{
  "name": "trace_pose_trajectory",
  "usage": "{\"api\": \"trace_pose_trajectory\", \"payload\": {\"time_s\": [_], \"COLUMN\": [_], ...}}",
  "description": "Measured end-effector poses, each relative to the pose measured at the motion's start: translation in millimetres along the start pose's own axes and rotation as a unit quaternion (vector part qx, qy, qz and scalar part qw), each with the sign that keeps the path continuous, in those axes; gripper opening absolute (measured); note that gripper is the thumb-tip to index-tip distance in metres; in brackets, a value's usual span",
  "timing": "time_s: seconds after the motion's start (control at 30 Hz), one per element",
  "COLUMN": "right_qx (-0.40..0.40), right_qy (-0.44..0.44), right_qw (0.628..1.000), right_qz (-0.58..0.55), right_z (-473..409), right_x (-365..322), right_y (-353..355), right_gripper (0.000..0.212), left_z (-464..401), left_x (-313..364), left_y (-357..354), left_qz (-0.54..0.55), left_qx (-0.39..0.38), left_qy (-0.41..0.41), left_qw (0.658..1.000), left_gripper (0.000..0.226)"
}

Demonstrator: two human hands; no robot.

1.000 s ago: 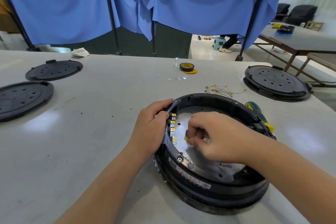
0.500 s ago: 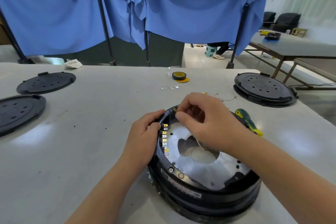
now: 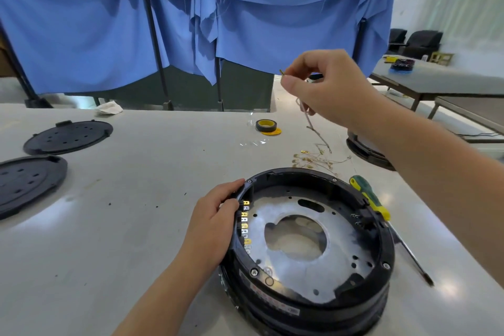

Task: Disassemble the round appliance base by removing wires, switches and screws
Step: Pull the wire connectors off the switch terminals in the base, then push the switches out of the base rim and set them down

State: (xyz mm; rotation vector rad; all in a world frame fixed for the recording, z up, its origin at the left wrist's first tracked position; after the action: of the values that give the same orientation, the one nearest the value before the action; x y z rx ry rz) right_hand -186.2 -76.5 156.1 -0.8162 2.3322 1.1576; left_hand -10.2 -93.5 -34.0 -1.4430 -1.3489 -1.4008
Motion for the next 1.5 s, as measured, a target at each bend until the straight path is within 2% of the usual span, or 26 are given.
{"api": "trace_pose_trajectory", "payload": {"time_s": [0.17,0.3,0.43,0.7,0.93,1.1,1.23,1.33,1.5], "right_qx": [-0.034,-0.13,-0.196,-0.234,-0.185,-0.144,-0.116,-0.104,-0.096], "right_qy": [0.023,-0.04,-0.085,-0.166,-0.157,-0.118,-0.105,-0.119,-0.111], "right_qw": [0.984,0.948,0.919,0.926,0.96,0.979,0.986,0.987,0.989], "right_qz": [0.175,0.288,0.331,0.246,0.144,0.078,0.054,0.013,-0.033], "right_z": [-9.0,-4.2,7.1,14.7,28.2,83.5,127.7,149.8,170.8], "right_x": [44.2,103.5,144.6,180.4,159.0,124.4,113.3,112.3,113.1], "right_y": [-24.2,-55.8,-73.5,-82.4,-52.3,-22.1,-13.3,-13.9,-22.6], "right_gripper": [0.007,0.009,0.01,0.029,0.019,0.017,0.03,0.049,0.053], "left_z": [0.5,1.5,1.7,1.3,-0.5,-3.0,-4.4,-4.4,-3.5], "left_x": [3.1,4.8,4.6,7.5,5.4,5.9,9.1,9.2,17.0], "left_y": [-0.2,-0.4,-0.5,-0.1,1.2,6.2,16.1,23.7,29.8], "left_qz": [-0.003,-0.008,-0.01,-0.01,-0.013,-0.028,-0.052,-0.064,-0.123], "left_qx": [-0.003,-0.004,-0.006,-0.005,-0.003,-0.003,-0.003,0.001,-0.016], "left_qy": [-0.009,-0.011,-0.016,-0.029,-0.022,-0.01,-0.018,-0.013,-0.004], "left_qw": [1.0,1.0,1.0,1.0,1.0,1.0,0.998,0.998,0.992], "left_gripper": [0.046,0.046,0.046,0.048,0.044,0.046,0.048,0.05,0.052]}}
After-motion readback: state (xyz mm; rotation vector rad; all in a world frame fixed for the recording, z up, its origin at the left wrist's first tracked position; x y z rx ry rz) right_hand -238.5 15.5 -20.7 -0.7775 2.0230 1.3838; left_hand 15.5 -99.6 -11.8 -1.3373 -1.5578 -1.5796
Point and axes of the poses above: each hand's wrist, its own z-axis away from the middle knuckle, its own y-axis out of the back of the hand, x = y × z, the point moved 7 cm from there along -z, towards the middle knuckle, and after that the axes turned 1 degree about -z, right-handed, at the moved point
